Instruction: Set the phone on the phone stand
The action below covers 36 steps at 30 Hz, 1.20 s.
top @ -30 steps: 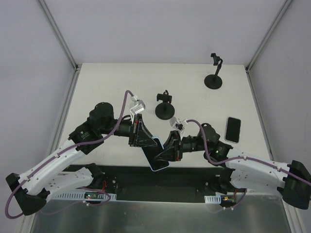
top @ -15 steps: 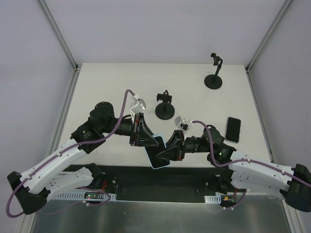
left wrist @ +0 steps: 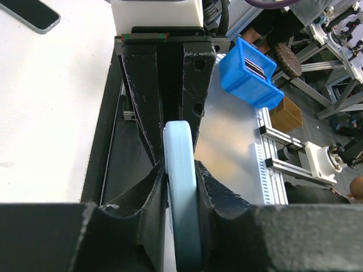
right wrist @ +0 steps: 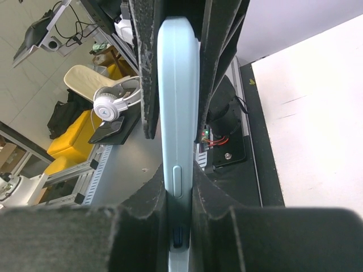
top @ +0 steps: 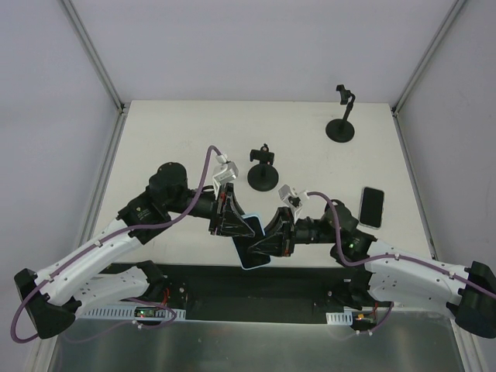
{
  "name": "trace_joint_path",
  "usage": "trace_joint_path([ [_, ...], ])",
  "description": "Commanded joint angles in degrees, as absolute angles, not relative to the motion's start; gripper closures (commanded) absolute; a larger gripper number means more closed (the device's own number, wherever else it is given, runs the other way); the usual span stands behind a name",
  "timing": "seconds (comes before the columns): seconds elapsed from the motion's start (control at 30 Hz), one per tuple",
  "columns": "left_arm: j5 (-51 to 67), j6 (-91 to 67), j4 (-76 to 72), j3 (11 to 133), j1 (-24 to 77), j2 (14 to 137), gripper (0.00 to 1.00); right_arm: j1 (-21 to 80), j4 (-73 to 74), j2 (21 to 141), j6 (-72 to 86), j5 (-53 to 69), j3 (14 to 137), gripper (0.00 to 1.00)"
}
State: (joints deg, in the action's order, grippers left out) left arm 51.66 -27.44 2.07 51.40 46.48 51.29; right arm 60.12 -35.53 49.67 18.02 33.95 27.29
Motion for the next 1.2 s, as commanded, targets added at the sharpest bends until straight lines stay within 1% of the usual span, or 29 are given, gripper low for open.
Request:
trace_joint_path([
  [0.0,54.4,-25.4,0.2,53.0,48.3,51.1,0.82,59.8,-42.4,49.2,19.9,31.2,29.8,0.99],
  [0.03,53.6,-25.1,0.2,53.5,48.6,51.2,0.88,59.7,-42.4,49.2,20.3,31.2,30.1,0.99],
  [0.1,52.7,-23.7,1.1,53.9,49.5,51.5,0.92,59.7,-41.6,49.1,20.4,31.0,30.4,0.99],
  [0.13,51.5,-23.1,1.8,54.5,49.7,51.6,1.00,59.8,-41.1,49.0,20.2,30.6,30.8,0.99],
  [0.2,49.8,-21.4,4.0,55.4,50.0,51.9,1.00,59.8,-38.6,48.8,20.1,29.5,31.6,0.99],
  [0.23,45.5,-20.7,7.9,56.9,50.0,51.9,1.00,59.7,-36.8,48.2,19.0,27.4,32.1,0.92],
  [0.27,42.1,-20.0,10.3,57.7,50.0,51.7,1.00,59.7,-31.1,47.5,17.7,25.8,33.0,0.78],
  [0.3,38.8,-18.5,13.0,58.8,49.9,51.7,1.00,59.7,-27.8,46.8,16.6,23.8,33.4,0.49],
  [0.33,34.6,-18.0,18.2,60.7,49.9,51.5,1.00,59.6,-24.6,45.0,15.7,18.3,33.7,0.36],
  [0.37,27.1,-17.7,20.1,61.5,49.9,51.3,1.00,59.4,-17.6,44.0,13.6,15.1,34.1,0.24],
  [0.4,22.4,-17.7,22.2,62.2,49.8,50.7,1.00,59.2,-14.4,43.1,12.9,11.7,34.2,0.06],
  [0.43,18.7,-17.8,23.7,63.0,49.8,50.3,1.00,58.9,-11.3,41.0,12.5,4.2,34.1,0.01],
  [0.47,12.7,-17.7,26.4,63.3,49.7,49.5,1.00,58.0,-5.9,40.0,12.4,0.5,33.9,0.03],
  [0.5,10.9,-17.6,27.2,63.4,49.6,49.0,1.00,57.2,-3.5,39.3,12.8,-4.0,33.6,0.03],
  [0.53,9.2,-17.6,27.7,63.2,49.0,48.4,1.00,55.4,1.7,38.4,13.6,-11.8,33.7,0.03],
  [0.57,7.1,-17.7,28.5,63.1,48.7,47.5,1.00,53.9,4.2,38.5,14.8,-14.6,34.3,0.03],
  [0.63,3.6,-17.2,29.2,63.4,47.5,47.0,1.00,49.2,11.0,41.6,14.2,-19.0,38.4,0.04],
  [0.7,2.1,-15.8,29.8,64.0,46.8,47.2,1.00,45.6,14.9,46.9,14.2,-20.6,44.5,0.02],
  [0.73,1.9,-15.4,29.8,64.2,46.3,47.5,1.00,42.6,16.7,48.8,14.4,-20.9,46.7,0.03],
  [0.8,2.0,-14.2,29.7,65.0,46.0,48.9,1.00,41.2,17.0,54.8,13.8,-21.4,50.5,0.10],
  [0.87,2.0,-13.2,29.8,65.3,45.6,50.4,1.00,41.0,19.1,59.4,13.1,-22.4,57.6,0.14],
  [0.9,2.0,-12.9,29.8,65.4,45.4,50.8,1.00,41.0,20.0,63.9,12.9,-22.4,60.2,0.17],
  [0.93,1.8,-12.7,29.7,65.4,45.4,51.1,1.00,41.0,21.6,66.1,12.9,-22.2,64.1,0.18],
  [1.0,1.4,-12.5,29.4,65.0,45.0,51.5,1.00,41.1,22.9,71.6,12.9,-21.5,68.0,0.25],
  [1.07,1.2,-11.8,29.3,64.9,44.4,51.7,1.00,42.0,23.2,74.5,12.2,-21.0,72.0,0.28],
  [1.1,1.4,-11.6,29.3,64.8,43.9,51.7,1.00,42.4,23.1,77.1,12.0,-21.9,73.2,0.35],
  [1.17,2.4,-11.1,29.2,64.7,43.1,51.8,1.00,43.4,23.8,80.1,10.7,-23.3,77.2,0.42],
])
